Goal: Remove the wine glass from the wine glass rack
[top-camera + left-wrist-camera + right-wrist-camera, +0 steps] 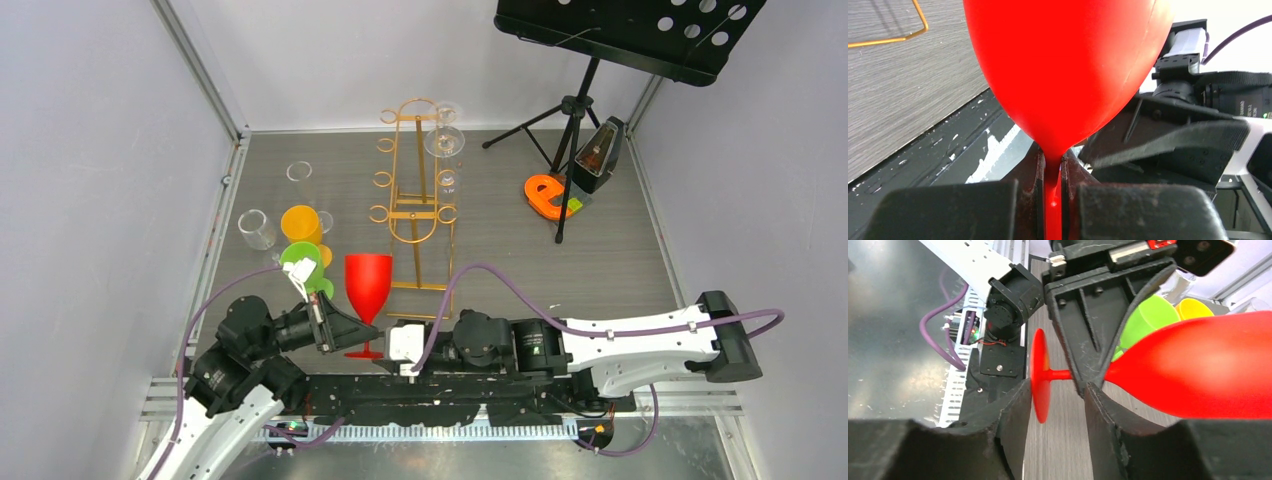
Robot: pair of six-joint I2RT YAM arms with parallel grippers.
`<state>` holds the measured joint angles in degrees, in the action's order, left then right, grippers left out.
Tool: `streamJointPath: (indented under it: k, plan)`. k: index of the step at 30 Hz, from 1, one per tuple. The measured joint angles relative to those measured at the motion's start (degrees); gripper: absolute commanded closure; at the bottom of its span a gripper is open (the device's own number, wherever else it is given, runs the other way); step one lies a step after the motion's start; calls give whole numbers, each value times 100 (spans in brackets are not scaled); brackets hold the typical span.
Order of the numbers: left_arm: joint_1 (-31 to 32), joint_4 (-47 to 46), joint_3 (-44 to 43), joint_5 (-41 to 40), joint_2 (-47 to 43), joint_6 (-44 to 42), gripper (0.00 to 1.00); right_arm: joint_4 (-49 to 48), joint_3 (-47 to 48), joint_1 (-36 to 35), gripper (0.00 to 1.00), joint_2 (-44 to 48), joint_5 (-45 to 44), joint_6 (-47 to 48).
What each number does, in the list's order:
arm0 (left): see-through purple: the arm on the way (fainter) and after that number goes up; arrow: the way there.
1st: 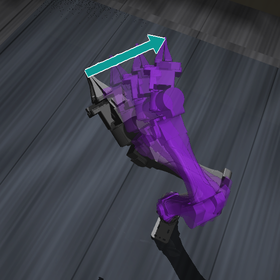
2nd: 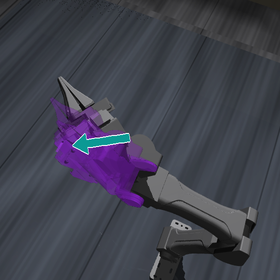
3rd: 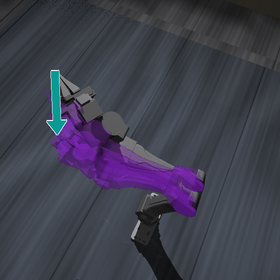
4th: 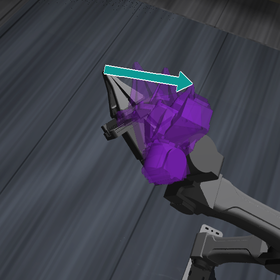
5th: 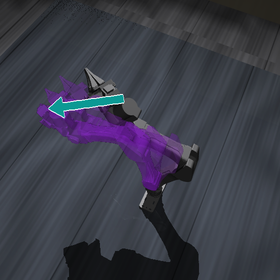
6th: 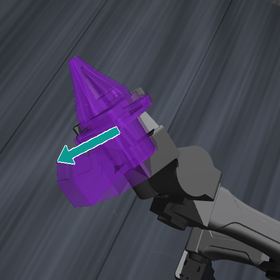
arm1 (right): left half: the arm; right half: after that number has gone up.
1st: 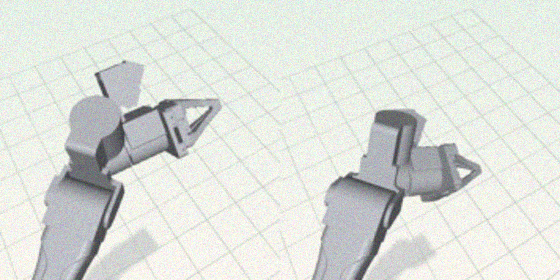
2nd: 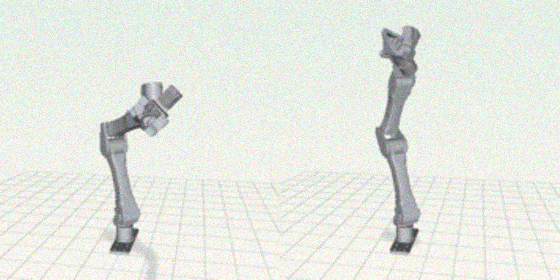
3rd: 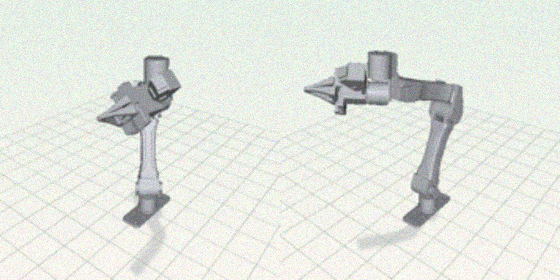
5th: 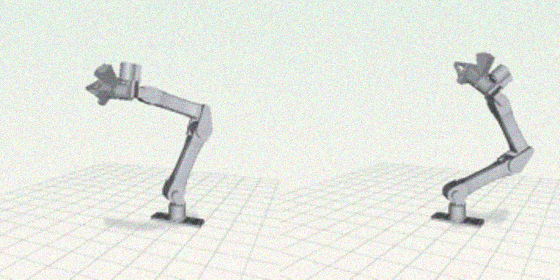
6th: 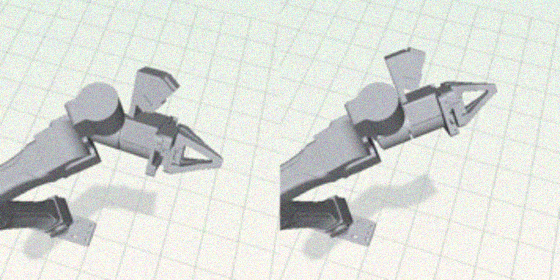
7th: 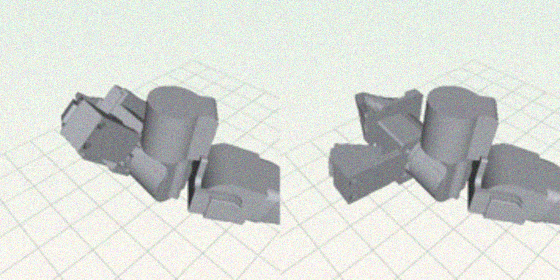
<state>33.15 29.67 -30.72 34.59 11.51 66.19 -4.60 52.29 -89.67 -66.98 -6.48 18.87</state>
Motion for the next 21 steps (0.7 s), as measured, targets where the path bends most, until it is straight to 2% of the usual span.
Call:
streamJointPath:
  k: [9, 14, 21]
  plan:
    - [2, 715, -2, 24, -216, -721, 100, 730, 35, 0, 41, 568, -219, -466]
    - [0, 1585, -144, 59, -127, -1556, 100, 1250, 240, 2, 36, 916, -385, -765]
    - [0, 2682, -564, 192, 61, -2844, 100, 2031, 629, 133, 34, 973, -439, -1128]
